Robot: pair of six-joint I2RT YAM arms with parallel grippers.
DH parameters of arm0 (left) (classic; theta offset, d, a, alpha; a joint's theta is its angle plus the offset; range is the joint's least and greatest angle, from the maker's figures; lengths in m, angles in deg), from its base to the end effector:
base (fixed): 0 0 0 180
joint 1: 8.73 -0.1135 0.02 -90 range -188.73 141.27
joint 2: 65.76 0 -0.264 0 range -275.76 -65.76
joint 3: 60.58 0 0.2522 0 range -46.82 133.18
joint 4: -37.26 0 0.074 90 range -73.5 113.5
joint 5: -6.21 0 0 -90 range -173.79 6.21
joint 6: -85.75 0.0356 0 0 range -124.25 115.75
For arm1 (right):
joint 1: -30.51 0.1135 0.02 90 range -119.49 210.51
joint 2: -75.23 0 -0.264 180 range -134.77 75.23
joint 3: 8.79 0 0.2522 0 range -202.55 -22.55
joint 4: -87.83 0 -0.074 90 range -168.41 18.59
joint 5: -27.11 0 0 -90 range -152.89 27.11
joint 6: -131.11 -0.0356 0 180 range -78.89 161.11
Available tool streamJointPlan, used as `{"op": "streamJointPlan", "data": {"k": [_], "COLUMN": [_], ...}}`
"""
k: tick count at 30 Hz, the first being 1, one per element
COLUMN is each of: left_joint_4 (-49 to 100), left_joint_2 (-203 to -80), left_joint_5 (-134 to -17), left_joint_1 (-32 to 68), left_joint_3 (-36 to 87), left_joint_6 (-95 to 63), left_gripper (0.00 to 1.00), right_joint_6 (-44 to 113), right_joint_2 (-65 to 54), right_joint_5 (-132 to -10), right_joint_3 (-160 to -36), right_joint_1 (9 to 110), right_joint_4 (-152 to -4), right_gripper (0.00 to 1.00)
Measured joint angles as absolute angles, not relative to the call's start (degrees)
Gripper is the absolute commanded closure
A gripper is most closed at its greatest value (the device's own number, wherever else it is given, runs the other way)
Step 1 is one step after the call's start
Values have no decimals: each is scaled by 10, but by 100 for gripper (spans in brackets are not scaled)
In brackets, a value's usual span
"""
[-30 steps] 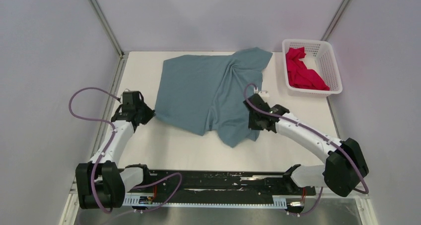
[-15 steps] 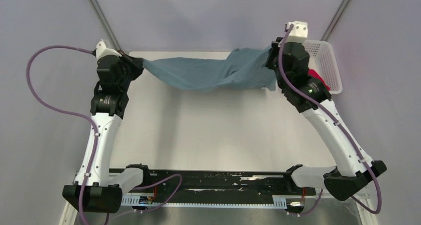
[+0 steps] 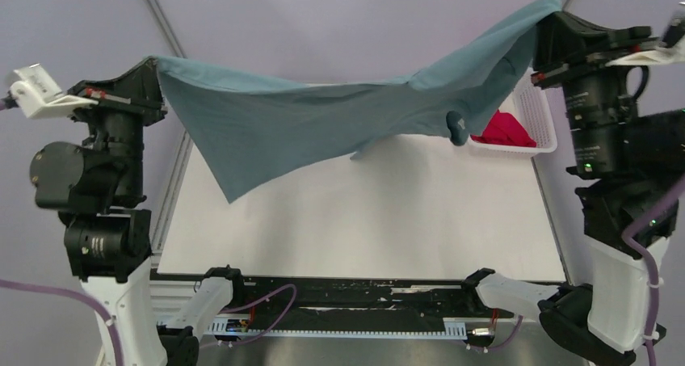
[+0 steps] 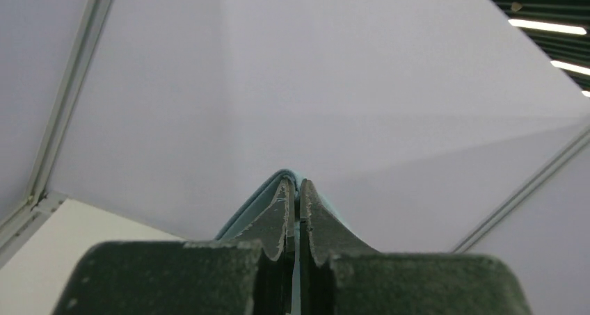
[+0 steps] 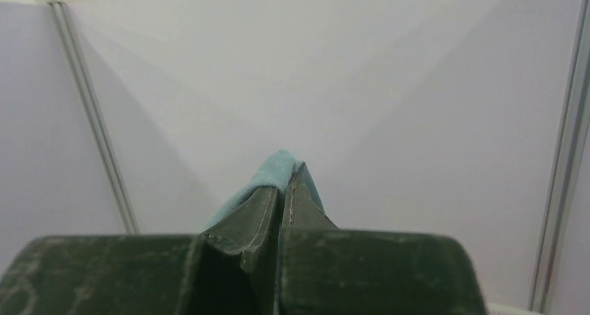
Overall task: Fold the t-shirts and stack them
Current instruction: Flatten out the tshirt
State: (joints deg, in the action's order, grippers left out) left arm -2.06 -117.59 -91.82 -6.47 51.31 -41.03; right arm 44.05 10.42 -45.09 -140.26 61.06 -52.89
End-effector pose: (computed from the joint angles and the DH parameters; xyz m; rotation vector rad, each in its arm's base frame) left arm 0.0850 0.0016 0.5783 -0.4811 1.1300 -0.5103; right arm 0.0945 0.0432 0.6336 -0.0451 1.1203 0.2608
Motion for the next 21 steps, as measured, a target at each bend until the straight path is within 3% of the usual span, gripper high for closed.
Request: {"op": "streamJointPlan", "data": {"k": [10, 21], "left_joint_4": [-67, -89], "left_joint_2": [-1131, -1119], "left_joint_5": [-881, -877], "left_joint_1": [-65, -65], "left_joint_3": [644, 641], "left_joint_6": [-397, -397], "left_gripper": [100, 100], "right_joint_6": [473, 507], "right_joint_2": [118, 117], "right_joint_5": [-554, -556], "right_joint_3": [-1530, -1526], "right_joint_1": [611, 611], "right_joint_4": [-572, -641], "right_gripper": [100, 100]}}
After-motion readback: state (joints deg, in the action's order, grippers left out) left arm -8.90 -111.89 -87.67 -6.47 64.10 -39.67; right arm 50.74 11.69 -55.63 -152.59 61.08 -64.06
